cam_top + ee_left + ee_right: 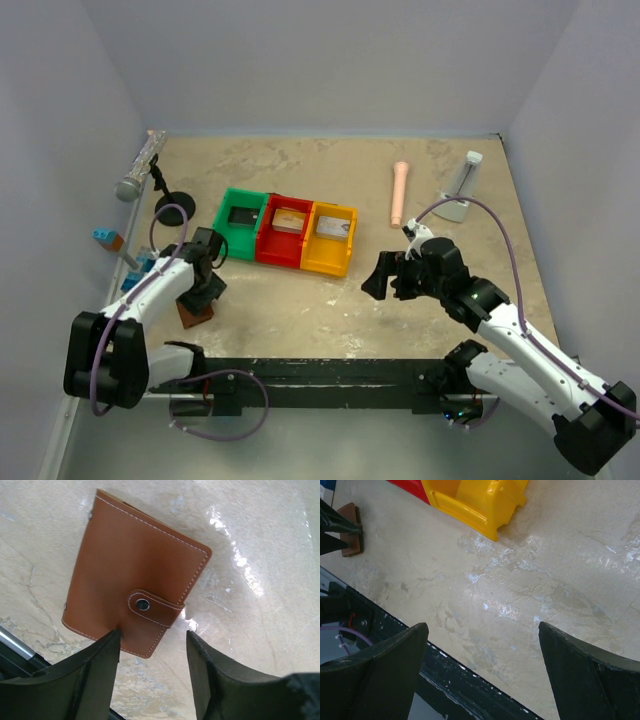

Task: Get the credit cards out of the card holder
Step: Move the card holder to the center of the board.

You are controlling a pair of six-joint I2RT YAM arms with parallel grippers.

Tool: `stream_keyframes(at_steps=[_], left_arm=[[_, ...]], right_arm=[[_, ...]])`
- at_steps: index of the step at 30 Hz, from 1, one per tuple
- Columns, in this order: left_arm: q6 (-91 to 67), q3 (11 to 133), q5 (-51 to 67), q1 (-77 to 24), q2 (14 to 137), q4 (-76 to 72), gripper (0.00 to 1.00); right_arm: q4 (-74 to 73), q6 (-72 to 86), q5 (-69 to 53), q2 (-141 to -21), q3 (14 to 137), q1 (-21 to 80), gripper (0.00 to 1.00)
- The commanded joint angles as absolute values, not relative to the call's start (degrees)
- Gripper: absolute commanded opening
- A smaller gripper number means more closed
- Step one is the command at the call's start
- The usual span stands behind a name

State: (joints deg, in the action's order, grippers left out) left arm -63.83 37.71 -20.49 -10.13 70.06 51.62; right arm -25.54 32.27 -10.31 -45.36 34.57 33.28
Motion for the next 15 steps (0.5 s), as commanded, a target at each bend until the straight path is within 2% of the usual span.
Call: stream_keyframes(at_steps=[1,6,7,9,11,15], left_arm=[[-62.9,37.4,-19.9,-12.1,69.6,50.1,0.57],[-61.9,37.5,-19.7,-12.9,68.2,50.0,0.45],[-62.0,37.6,-20.1,-13.0,66.7,50.6,0.45],[-62.5,38.3,-22.1,-13.0,63.3,52.0,0.48],[-62.6,40.2,-25.8,-12.7,61.0,54.5,0.55],[-57.8,43.9,-26.0,-7.2,62.1,56.2,0.61]], right_arm=[[-24.8,31.8,-11.2,-44.6,34.7,33.5,0.97],[-25.0,32.0,-11.1,-44.2,34.5,33.5,0.97],[-25.2,32.1,-11.0,-44.0,34.5,33.4,0.96],[-25.3,32.0,-10.9,-43.8,34.4,33.4,0.96],[-25.4,32.0,-10.9,-43.8,34.5,33.4,0.96],[-25.6,32.1,-11.2,-43.3,34.5,33.5,0.96]])
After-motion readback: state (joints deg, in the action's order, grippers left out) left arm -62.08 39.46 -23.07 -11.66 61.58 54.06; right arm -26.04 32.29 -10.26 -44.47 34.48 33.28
